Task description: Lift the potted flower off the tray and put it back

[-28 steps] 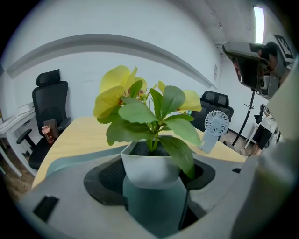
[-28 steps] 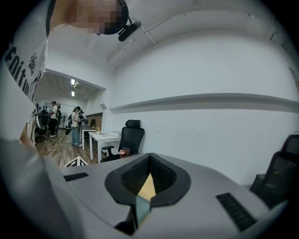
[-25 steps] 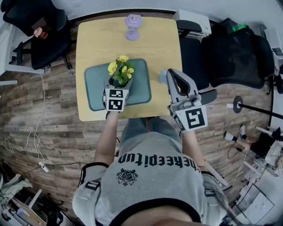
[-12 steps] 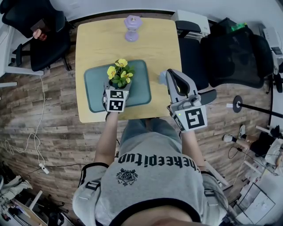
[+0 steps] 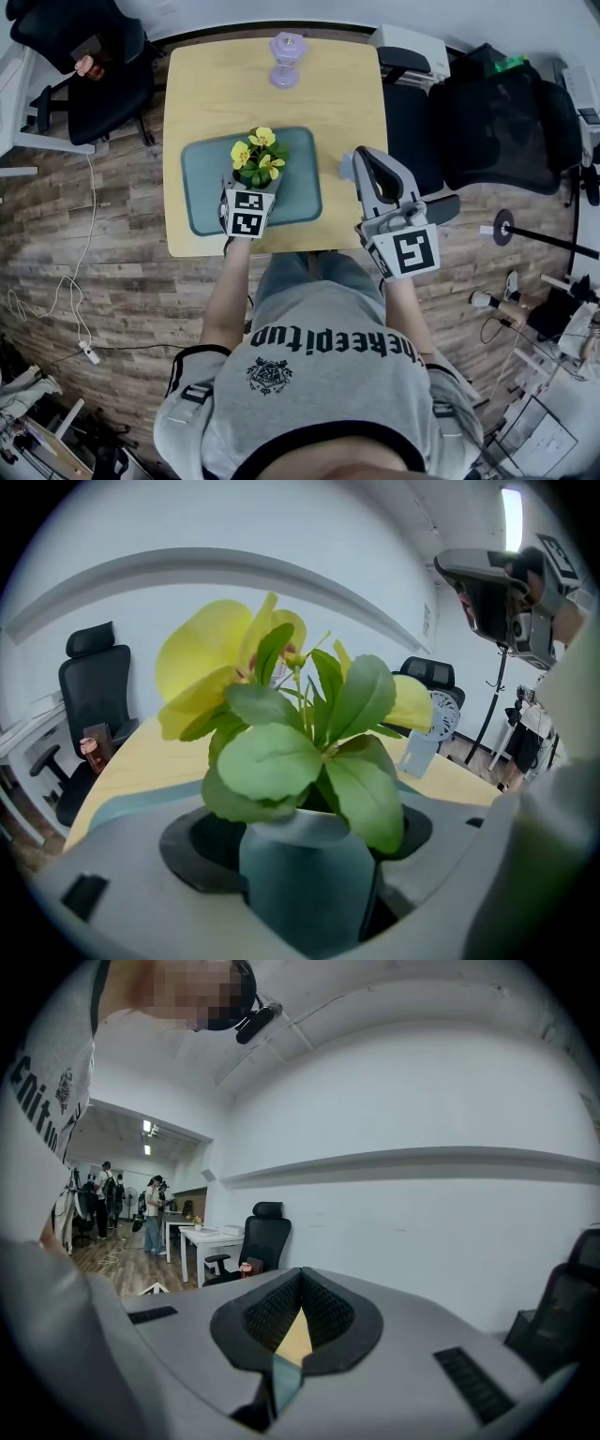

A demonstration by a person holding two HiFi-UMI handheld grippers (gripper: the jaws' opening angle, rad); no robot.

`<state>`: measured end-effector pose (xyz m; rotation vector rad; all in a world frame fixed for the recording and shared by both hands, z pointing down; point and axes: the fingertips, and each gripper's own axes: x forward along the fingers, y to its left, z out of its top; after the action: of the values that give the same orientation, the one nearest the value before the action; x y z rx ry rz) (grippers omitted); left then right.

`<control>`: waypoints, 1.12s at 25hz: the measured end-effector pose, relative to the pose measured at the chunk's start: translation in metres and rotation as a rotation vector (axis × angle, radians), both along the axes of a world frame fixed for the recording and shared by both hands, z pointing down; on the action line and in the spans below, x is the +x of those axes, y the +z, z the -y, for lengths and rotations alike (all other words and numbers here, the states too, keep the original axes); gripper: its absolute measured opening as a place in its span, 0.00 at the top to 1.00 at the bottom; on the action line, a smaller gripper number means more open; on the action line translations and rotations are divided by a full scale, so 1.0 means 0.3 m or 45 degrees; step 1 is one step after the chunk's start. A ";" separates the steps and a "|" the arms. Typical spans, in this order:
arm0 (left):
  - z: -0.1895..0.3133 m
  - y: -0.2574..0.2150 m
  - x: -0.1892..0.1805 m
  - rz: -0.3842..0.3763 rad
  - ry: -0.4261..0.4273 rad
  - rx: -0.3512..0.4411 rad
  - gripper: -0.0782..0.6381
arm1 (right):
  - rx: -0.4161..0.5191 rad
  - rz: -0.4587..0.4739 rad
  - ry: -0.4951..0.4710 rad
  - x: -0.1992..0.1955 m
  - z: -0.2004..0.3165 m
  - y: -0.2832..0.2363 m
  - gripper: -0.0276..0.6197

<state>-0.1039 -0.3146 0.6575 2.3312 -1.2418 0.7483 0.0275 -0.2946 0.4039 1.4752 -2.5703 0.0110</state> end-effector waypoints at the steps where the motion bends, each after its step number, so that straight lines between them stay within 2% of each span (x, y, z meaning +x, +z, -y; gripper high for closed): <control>1: -0.002 -0.007 -0.002 0.000 -0.005 0.003 0.41 | 0.002 0.001 -0.006 -0.002 -0.002 -0.002 0.95; 8: -0.032 -0.035 -0.027 -0.004 -0.063 0.018 0.41 | 0.016 0.018 -0.063 -0.020 -0.010 -0.022 0.95; 22: -0.140 -0.183 -0.134 -0.009 -0.248 0.123 0.41 | 0.056 0.076 -0.265 -0.120 -0.070 -0.076 0.96; 28: -0.218 -0.249 -0.181 -0.004 -0.342 0.168 0.50 | 0.081 0.102 -0.352 -0.164 -0.121 -0.100 0.95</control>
<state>-0.1581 -0.2493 0.5828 2.2011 -1.6062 0.5875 -0.0217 -0.2583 0.3738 1.1477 -2.8414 -0.0496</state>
